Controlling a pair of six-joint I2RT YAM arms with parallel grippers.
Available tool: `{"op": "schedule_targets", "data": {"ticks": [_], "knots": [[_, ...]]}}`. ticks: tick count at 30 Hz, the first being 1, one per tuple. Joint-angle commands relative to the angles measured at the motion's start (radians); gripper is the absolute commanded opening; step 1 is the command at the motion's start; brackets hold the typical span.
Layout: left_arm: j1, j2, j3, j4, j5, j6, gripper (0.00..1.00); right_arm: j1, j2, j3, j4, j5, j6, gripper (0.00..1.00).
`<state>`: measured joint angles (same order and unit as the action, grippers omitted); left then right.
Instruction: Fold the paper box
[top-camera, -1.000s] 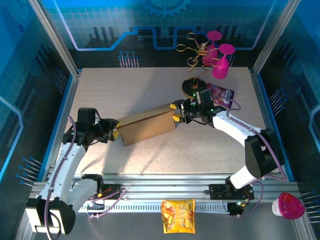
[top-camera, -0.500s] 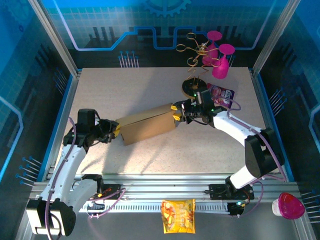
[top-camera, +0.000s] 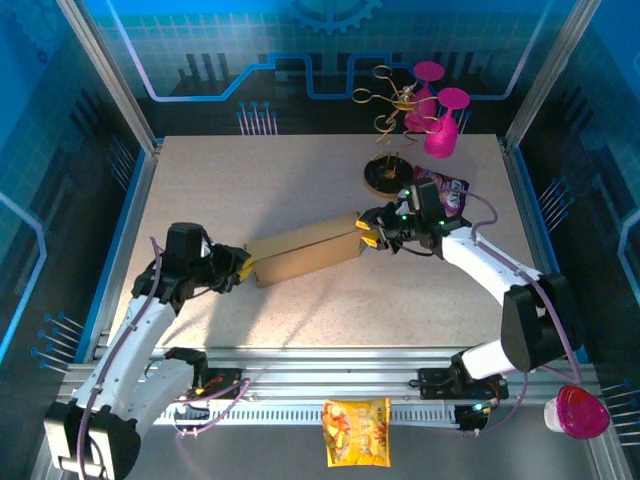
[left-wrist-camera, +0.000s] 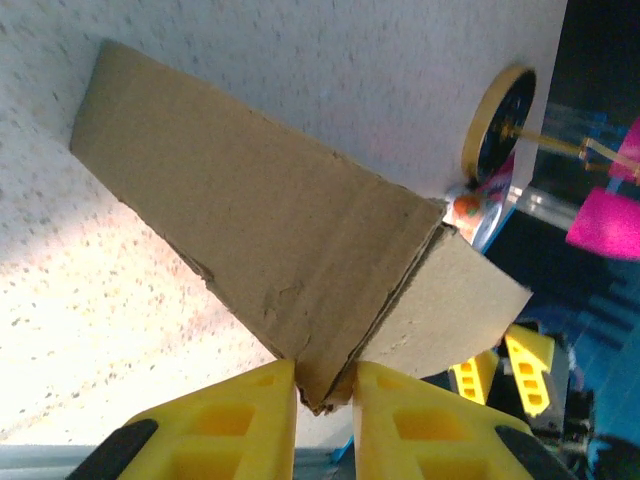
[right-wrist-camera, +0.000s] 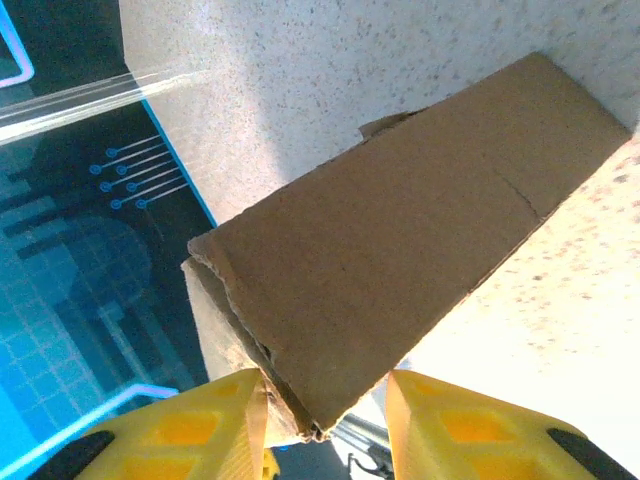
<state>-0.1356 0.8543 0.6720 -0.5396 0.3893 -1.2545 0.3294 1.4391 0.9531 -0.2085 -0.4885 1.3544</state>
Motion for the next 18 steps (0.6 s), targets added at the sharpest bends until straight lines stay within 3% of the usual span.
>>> {"op": "schedule_targets", "data": {"ticks": [1,7,13,18], "knots": [[-0.058,-0.037,-0.042,-0.005,-0.004,0.034,0.21,-0.026,-0.053,-0.034,-0.129,-0.058,-0.277,0.36],[-0.136,-0.193,-0.178,-0.044,-0.046,-0.016,0.21,-0.051,-0.162,-0.175,-0.302,-0.009,-0.512,0.37],[-0.257,-0.274,-0.274,-0.033,-0.1,-0.094,0.21,-0.089,-0.284,-0.34,-0.301,0.035,-0.531,0.4],[-0.302,-0.247,-0.314,0.022,-0.138,-0.118,0.21,-0.099,-0.258,-0.387,-0.231,0.031,-0.496,0.45]]}}
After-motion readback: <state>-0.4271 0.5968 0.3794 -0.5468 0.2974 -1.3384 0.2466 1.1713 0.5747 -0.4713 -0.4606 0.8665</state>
